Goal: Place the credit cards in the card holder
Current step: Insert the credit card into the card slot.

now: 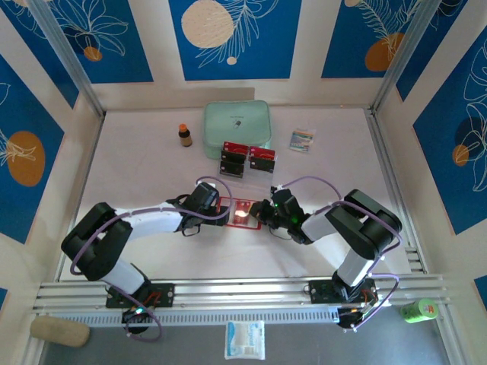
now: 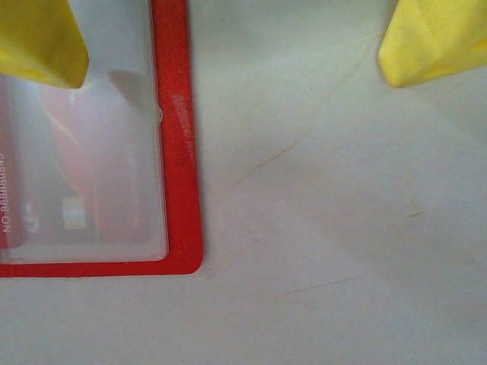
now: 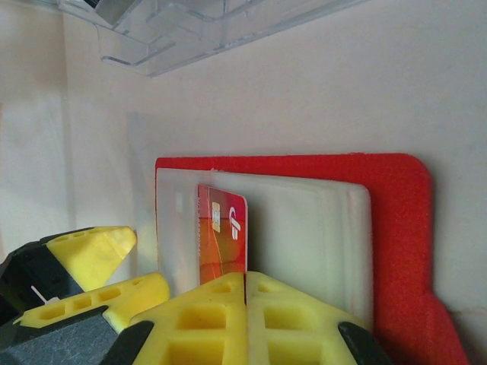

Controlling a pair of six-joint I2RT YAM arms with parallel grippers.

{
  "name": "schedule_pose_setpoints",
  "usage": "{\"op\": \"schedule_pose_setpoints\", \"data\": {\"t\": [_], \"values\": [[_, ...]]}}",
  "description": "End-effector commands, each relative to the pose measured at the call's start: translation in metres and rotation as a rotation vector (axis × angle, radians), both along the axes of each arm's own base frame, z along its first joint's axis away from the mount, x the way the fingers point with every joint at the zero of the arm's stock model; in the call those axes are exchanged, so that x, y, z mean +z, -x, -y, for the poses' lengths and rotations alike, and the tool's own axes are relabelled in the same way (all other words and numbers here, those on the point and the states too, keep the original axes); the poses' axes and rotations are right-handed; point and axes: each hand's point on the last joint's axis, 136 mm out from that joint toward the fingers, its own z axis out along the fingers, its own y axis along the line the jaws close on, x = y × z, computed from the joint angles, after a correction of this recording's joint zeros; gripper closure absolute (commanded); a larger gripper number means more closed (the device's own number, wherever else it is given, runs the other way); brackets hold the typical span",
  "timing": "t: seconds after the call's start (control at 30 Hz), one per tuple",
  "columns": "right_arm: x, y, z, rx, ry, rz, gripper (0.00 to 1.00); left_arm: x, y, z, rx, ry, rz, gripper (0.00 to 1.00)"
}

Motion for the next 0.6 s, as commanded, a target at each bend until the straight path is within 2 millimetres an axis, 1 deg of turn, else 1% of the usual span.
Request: {"op": "schedule_pose_setpoints", "data": {"t": [0.0, 0.23, 0.3, 0.37, 0.47, 0.57], "values": [[-0.01, 0.005, -0.004, 0.014, 0.028, -0.022, 1.0, -0.024, 0.025, -0.029, 0.035, -0.1, -0.105, 0.0], [-0.016, 0.015, -0.015, 0.075, 0.049, -0.05, 1.0, -0.021, 0.025, -0.027, 0.035, -0.088, -0.103, 0.0], [-0.014, 0.017, -0.019, 0.107, 0.058, -0.056, 0.92, -0.018, 0.023, -0.025, 0.034, -0.085, -0.1, 0.0], [-0.01, 0.019, -0.019, 0.13, 0.077, -0.057, 0.79, -0.013, 0.02, -0.024, 0.033, -0.083, -0.091, 0.0], [0.003, 0.017, -0.015, 0.159, 0.105, -0.043, 0.65, -0.005, 0.016, -0.026, 0.039, -0.087, -0.075, 0.0], [0.017, 0.016, -0.01, 0.182, 0.143, -0.029, 0.57, 0.0, 0.013, -0.03, 0.048, -0.096, -0.073, 0.0]]}}
